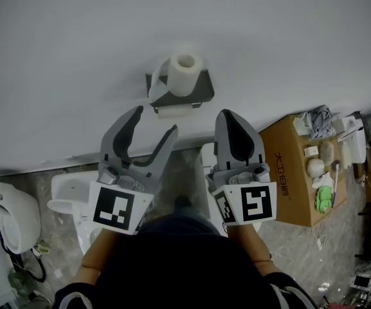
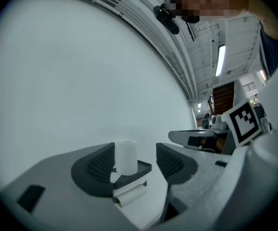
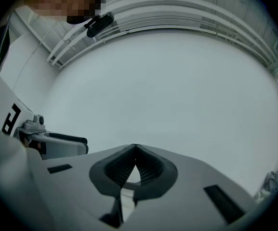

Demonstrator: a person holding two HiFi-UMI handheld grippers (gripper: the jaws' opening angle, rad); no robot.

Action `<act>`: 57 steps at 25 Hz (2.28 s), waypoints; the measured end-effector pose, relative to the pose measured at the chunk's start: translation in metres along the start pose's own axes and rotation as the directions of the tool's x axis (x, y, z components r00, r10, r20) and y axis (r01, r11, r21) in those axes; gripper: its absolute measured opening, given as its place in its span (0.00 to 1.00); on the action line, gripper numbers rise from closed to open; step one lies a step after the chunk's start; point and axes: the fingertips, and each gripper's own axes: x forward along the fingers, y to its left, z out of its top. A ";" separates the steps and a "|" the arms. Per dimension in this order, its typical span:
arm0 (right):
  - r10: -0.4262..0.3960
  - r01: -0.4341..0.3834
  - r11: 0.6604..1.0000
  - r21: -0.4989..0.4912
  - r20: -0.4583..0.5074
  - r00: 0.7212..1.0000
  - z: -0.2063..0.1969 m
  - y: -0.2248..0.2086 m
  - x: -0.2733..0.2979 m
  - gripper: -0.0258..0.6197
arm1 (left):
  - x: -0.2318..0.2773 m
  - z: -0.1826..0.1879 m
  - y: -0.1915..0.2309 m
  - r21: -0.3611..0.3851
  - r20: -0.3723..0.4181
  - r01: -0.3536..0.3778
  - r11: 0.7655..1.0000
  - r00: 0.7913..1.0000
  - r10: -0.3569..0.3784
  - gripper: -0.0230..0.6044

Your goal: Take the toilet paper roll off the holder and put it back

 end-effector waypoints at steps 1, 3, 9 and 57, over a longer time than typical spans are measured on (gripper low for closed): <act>0.009 -0.009 1.000 0.003 -0.001 1.000 -0.002 -0.003 0.005 0.06 | 0.005 0.000 0.002 0.001 0.000 -0.011 1.000 1.000 0.011 0.44; 0.024 -0.024 1.000 0.007 -0.002 1.000 -0.006 -0.010 0.014 0.06 | 0.015 -0.001 0.005 0.005 -0.001 -0.028 1.000 1.000 0.028 0.44; 0.075 -0.075 0.997 0.013 0.013 0.997 -0.007 -0.027 0.038 0.06 | 0.042 -0.007 0.009 0.014 -0.018 -0.068 0.998 0.997 0.069 0.44; 0.343 -0.348 0.931 0.111 0.063 0.937 -0.034 -0.081 0.085 0.06 | 0.132 -0.041 0.019 0.093 -0.077 -0.341 0.936 0.934 0.348 0.53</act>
